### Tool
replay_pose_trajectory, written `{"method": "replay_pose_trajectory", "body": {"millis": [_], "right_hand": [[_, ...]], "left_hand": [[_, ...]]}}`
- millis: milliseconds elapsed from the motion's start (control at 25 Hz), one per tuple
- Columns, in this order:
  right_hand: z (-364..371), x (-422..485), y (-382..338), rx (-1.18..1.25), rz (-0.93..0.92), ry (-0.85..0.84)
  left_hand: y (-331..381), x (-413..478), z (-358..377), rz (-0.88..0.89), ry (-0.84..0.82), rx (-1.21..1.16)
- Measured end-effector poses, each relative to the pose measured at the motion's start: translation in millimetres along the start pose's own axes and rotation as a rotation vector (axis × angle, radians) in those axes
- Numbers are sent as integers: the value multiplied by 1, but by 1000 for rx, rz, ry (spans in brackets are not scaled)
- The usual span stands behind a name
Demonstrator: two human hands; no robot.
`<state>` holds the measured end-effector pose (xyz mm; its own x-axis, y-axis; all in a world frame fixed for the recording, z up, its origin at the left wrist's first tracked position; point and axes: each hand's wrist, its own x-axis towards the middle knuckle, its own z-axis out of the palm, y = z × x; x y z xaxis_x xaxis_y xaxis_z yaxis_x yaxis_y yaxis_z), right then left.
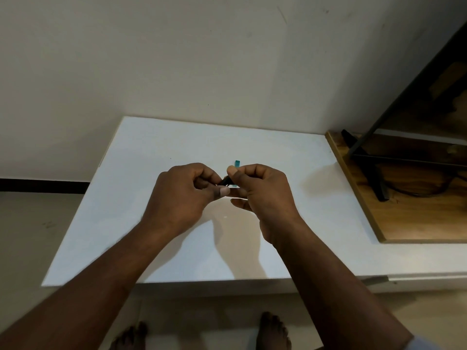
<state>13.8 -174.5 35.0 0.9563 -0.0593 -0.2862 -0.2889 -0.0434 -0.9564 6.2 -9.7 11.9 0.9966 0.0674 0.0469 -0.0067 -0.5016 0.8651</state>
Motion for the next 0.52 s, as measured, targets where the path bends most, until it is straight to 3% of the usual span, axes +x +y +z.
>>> {"method": "replay_pose_trajectory", "body": {"millis": [520], "right_hand": [[-2, 9, 6, 45, 85, 76]], "left_hand": [[-4, 2, 3, -41, -10, 42]]}}
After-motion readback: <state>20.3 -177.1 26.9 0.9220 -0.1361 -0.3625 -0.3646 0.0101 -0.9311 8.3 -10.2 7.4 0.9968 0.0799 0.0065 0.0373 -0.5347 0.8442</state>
